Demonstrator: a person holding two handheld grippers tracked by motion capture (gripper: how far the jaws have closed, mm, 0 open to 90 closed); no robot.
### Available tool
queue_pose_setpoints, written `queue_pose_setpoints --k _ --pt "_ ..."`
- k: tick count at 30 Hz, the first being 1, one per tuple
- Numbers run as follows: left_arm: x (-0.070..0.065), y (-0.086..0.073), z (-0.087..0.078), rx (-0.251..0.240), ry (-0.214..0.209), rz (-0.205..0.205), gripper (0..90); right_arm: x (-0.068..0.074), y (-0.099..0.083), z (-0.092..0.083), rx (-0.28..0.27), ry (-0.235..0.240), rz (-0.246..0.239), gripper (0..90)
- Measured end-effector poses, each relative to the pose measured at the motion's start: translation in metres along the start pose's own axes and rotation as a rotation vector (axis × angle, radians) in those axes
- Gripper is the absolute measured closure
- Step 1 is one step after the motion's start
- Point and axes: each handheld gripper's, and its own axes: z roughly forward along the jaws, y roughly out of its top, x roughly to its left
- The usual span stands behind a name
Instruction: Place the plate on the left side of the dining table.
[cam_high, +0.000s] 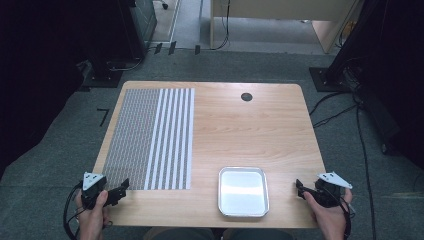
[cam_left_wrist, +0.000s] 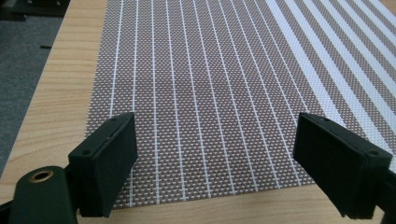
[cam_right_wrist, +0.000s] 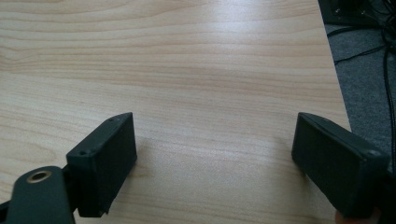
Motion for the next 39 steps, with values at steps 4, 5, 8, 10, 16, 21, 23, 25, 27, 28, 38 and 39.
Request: queue_pose_setpoints --k 4,5,8,10,16,21,23,25,27,28,38,39 --pt "-0.001 0.001 0.0 0.0 -0.014 0.016 14.9 0.002 0.0 -0.004 -0.038 0.002 0.002 17.7" --pt "-0.002 0.001 -0.001 -0.004 -0.014 0.024 16.3 0.004 0.001 -0.006 -0.05 -0.004 -0.002 17.7" --pt "-0.007 0.001 -0.004 -0.03 0.009 0.037 23.1 0.006 0.003 -0.01 -0.078 -0.008 -0.003 17.7" --pt "-0.013 0.003 -0.006 -0.034 0.022 0.08 22.0 0.012 0.006 -0.017 -0.111 -0.008 0.007 17.1" --pt "-0.02 0.004 -0.004 -0.032 0.011 0.081 18.8 0.019 0.009 -0.024 -0.145 0.004 0.031 16.8" --pt "-0.027 0.005 -0.003 -0.032 0.006 0.083 16.9 0.025 0.01 -0.031 -0.187 -0.038 0.023 18.4" --pt "-0.03 0.006 -0.003 -0.033 -0.001 0.082 16.0 0.028 0.011 -0.033 -0.201 -0.035 0.033 19.2" --pt "-0.034 0.007 -0.003 -0.033 -0.013 0.091 14.5 0.032 0.012 -0.034 -0.204 -0.026 0.042 20.1" --pt "-0.037 0.007 -0.004 -0.035 -0.014 0.095 13.9 0.036 0.011 -0.034 -0.205 -0.013 0.062 20.8" --pt "-0.042 0.009 -0.005 -0.04 -0.021 0.105 14.0 0.038 0.011 -0.035 -0.215 0.007 0.075 21.8" --pt "-0.063 0.01 -0.003 -0.041 -0.038 0.105 14.2 0.055 0.012 -0.04 -0.24 0.026 0.058 24.8" --pt "-0.066 0.01 -0.004 -0.04 -0.04 0.106 14.2 0.056 0.012 -0.04 -0.239 0.029 0.058 24.9"
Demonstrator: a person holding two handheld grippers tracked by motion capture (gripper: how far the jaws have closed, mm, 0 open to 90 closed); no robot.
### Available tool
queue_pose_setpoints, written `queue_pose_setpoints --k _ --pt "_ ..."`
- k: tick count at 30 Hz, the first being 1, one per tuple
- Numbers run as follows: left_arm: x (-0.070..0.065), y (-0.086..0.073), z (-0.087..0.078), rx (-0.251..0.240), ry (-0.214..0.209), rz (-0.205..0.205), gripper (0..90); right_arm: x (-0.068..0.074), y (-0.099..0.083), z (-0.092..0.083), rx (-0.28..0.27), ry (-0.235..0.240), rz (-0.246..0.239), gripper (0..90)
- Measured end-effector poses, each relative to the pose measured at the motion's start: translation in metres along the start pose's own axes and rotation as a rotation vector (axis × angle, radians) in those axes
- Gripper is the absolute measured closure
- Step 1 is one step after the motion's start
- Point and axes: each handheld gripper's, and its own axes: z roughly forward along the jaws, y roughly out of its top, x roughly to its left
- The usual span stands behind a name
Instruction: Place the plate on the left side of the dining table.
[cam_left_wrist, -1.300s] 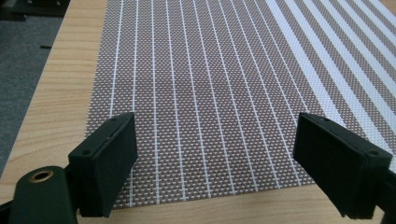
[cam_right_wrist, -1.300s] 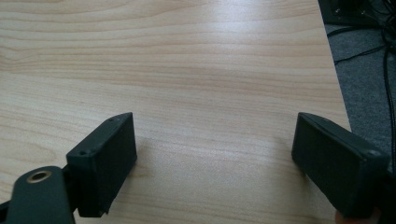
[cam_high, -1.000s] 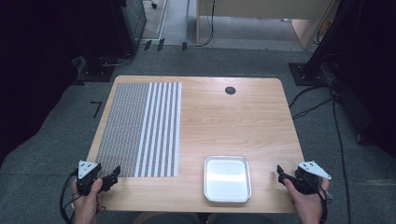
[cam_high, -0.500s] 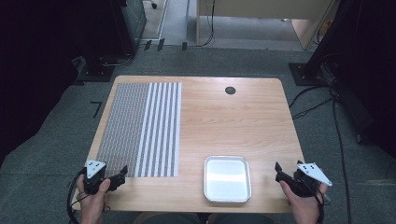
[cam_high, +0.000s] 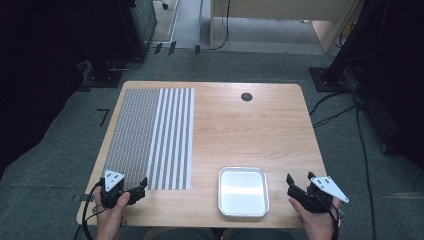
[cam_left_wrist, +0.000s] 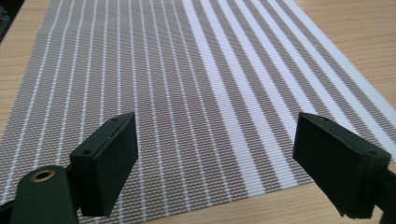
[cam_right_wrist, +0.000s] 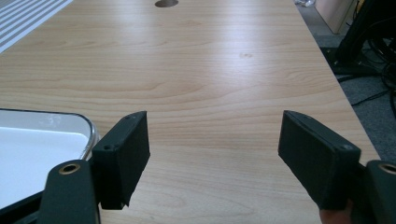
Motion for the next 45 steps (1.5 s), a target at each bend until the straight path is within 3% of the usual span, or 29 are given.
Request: queue_pose_setpoints --k 6,10,20,32,33,35,41,45 --pt "-0.014 0.001 0.001 0.002 -0.016 0.009 14.2 0.007 -0.001 0.001 0.011 0.034 -0.01 25.5" --pt "-0.03 0.004 0.002 0.007 -0.066 -0.011 14.2 0.013 -0.001 -0.001 0.015 0.055 -0.006 27.4" --pt "-0.062 0.007 0.004 -0.006 -0.041 0.057 14.2 0.024 -0.002 -0.003 0.01 0.058 -0.023 27.8" --pt "-0.092 0.014 0.012 0.001 -0.08 0.083 14.2 0.03 -0.005 -0.002 0.022 0.103 -0.017 27.9" --pt "-0.097 0.015 0.012 -0.009 -0.1 0.085 14.1 0.031 -0.005 -0.001 0.02 0.12 -0.021 35.3" --pt "-0.104 0.017 0.012 -0.02 -0.109 0.088 14.2 0.032 -0.006 -0.002 0.013 0.14 -0.023 41.1" --pt "-0.121 0.022 0.013 -0.035 -0.162 0.086 14.2 0.036 -0.008 -0.001 0.039 0.198 -0.024 49.7" --pt "-0.134 0.024 0.016 -0.022 -0.178 0.086 15.0 0.038 -0.009 -0.001 0.055 0.206 -0.011 56.8"
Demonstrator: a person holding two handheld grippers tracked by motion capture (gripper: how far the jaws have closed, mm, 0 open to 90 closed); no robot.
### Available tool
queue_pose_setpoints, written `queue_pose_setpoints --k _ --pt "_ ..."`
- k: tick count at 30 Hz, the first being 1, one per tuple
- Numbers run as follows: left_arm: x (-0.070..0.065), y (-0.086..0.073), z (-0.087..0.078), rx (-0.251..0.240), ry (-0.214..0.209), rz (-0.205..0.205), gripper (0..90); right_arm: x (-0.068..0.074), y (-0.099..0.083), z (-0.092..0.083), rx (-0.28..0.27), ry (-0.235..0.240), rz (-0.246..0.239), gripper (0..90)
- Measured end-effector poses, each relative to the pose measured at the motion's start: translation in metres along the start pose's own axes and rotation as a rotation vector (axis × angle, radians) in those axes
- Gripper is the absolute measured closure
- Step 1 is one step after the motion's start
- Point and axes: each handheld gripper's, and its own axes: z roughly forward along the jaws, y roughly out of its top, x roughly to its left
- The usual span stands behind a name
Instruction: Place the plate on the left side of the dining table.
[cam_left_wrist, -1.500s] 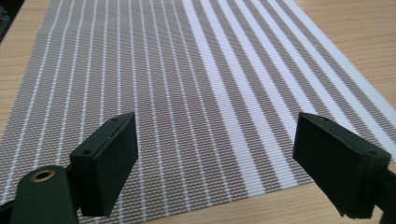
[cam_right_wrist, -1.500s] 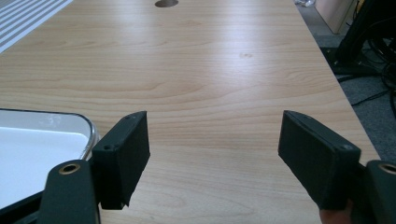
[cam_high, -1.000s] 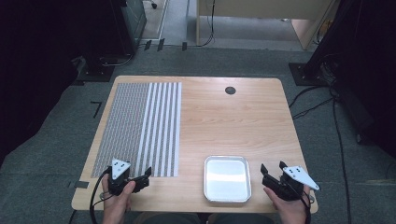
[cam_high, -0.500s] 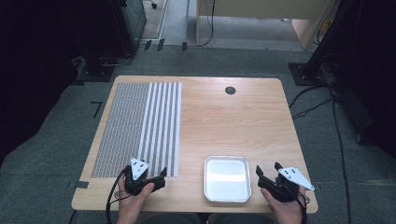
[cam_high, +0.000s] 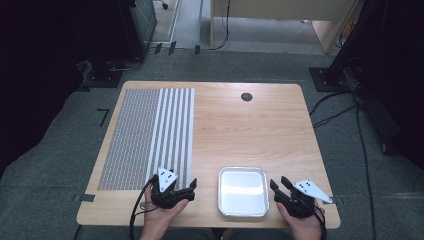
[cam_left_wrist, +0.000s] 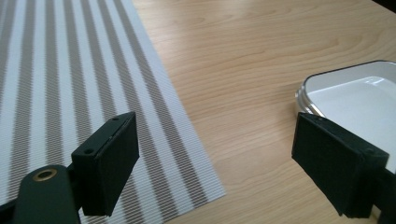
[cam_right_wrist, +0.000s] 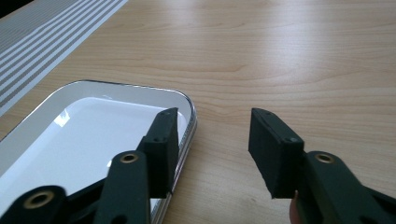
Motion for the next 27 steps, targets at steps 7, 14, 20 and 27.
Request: queue_pose_setpoints --k 7,14,20,27 --pt "-0.026 0.002 0.01 0.022 -0.021 -0.008 25.1 0.001 -0.001 -0.001 -0.016 0.018 0.026 64.3" --pt "-0.047 0.007 0.025 0.037 -0.109 -0.019 41.7 0.0 -0.003 0.001 0.055 0.029 0.061 70.3" --pt "-0.057 0.008 0.032 0.051 -0.128 -0.037 54.0 0.0 -0.002 0.001 0.063 0.075 0.127 78.2" --pt "-0.06 0.002 0.04 0.086 -0.146 -0.018 63.9 0.0 -0.004 0.005 0.1 0.112 0.172 82.4"
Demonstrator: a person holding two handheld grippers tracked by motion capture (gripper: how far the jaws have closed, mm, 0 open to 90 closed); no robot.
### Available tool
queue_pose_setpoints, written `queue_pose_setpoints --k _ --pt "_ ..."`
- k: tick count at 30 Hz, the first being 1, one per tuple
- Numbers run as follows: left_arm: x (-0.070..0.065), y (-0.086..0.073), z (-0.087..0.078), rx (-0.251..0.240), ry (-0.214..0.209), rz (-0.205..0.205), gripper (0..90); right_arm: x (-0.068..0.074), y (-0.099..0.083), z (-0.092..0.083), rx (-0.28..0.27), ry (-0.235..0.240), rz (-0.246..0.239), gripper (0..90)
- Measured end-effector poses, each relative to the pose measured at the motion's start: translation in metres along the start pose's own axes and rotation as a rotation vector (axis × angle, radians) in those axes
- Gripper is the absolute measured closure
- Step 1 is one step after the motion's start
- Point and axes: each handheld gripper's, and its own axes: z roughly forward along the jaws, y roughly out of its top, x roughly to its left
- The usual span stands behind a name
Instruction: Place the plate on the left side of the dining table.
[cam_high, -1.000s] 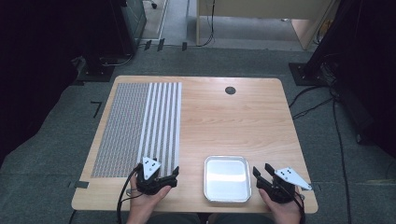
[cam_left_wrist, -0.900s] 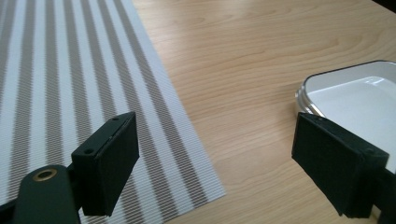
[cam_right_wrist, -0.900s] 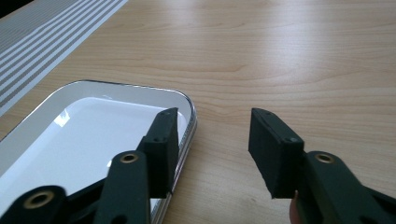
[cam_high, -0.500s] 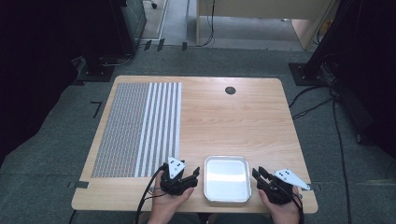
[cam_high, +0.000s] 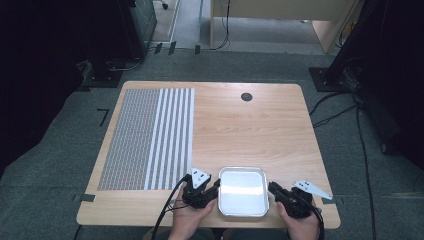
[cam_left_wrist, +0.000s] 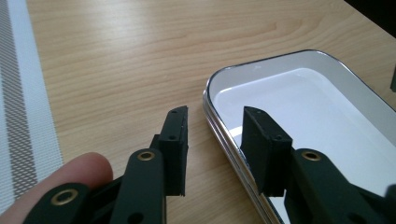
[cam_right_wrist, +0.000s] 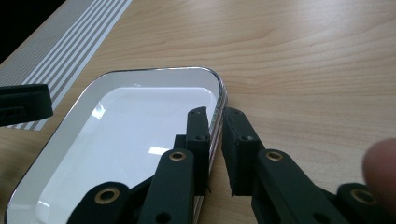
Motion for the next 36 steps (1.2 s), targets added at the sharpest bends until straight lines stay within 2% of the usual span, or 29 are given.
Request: queue_pose_setpoints --k 1,3,4,5,6,10,16,18,23,32,36 --pt "0.0 0.0 0.0 0.0 0.0 0.0 64.5 0.0 0.0 0.0 0.0 0.0 0.0 82.4" --pt "-0.002 -0.003 0.004 0.025 -0.044 0.005 68.0 -0.002 -0.001 0.001 0.016 0.006 0.03 82.8" --pt "-0.002 -0.003 0.004 0.025 -0.044 0.005 69.4 -0.002 -0.001 0.001 0.016 0.006 0.03 82.8" --pt "-0.003 -0.004 0.005 0.036 -0.053 0.01 71.0 -0.002 -0.001 0.001 0.02 0.028 0.056 83.4" --pt "-0.004 -0.006 0.007 0.046 -0.061 0.02 72.6 -0.003 -0.001 0.001 0.021 0.034 0.062 83.5" --pt "-0.006 -0.007 0.008 0.053 -0.056 0.029 77.2 -0.003 -0.002 0.002 0.033 0.05 0.076 84.2" --pt "-0.005 -0.007 0.008 0.048 -0.062 0.03 78.6 -0.005 -0.003 0.006 0.049 0.047 0.098 85.6" --pt "-0.004 -0.007 0.008 0.05 -0.065 0.032 78.8 -0.007 -0.003 0.007 0.065 0.071 0.124 87.9" --pt "-0.005 -0.008 0.009 0.052 -0.061 0.039 78.9 -0.009 -0.002 0.005 0.064 0.085 0.151 88.9" --pt "-0.007 -0.008 0.009 0.049 -0.054 0.049 80.0 -0.01 -0.001 0.002 0.057 0.108 0.165 86.9" --pt "-0.007 -0.008 0.009 0.048 -0.055 0.049 80.0 -0.01 -0.002 0.004 0.07 0.108 0.16 85.9"
